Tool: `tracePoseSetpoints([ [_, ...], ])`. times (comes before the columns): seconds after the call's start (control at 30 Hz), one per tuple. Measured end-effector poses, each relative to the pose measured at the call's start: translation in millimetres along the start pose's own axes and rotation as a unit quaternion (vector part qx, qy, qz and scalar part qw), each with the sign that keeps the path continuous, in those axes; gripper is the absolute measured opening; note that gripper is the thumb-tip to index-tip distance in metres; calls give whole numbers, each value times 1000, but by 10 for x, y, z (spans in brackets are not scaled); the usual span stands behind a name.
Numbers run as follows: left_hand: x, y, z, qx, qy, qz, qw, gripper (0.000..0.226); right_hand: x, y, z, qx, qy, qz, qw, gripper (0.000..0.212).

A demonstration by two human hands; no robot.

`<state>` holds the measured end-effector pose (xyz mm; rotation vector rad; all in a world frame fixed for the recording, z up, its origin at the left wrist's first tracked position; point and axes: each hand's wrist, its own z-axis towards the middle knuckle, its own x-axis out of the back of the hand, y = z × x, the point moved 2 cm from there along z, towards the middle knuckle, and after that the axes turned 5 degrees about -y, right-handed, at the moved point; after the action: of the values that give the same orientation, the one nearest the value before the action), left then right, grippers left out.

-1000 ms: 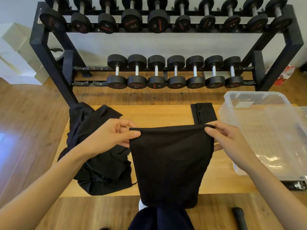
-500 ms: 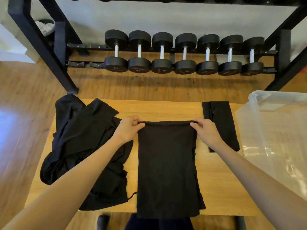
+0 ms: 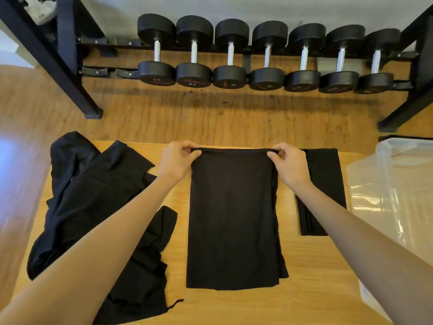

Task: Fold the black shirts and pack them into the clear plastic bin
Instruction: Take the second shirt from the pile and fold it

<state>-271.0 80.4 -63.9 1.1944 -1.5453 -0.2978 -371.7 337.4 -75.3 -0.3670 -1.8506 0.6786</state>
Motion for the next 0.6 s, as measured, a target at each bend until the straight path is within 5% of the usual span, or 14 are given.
tracePoseSetpoints([
  [0.2, -77, -68, 51, 4, 29, 39, 999, 22, -44, 0, 44, 16, 27, -51, 998, 25],
  [0.33, -253, -44, -262, -110, 97, 109, 983, 39, -144, -118, -252, 128, 90, -161, 974, 40],
  [0.47, -714, -128, -776, -174, -1, 229, 958, 53, -595, -223, -801, 161, -10, -199, 967, 55],
  [0.6, -909, -374, -953, -147, -20, 325, 934, 60, -770, 25, -972, 112, -32, -261, 958, 60],
])
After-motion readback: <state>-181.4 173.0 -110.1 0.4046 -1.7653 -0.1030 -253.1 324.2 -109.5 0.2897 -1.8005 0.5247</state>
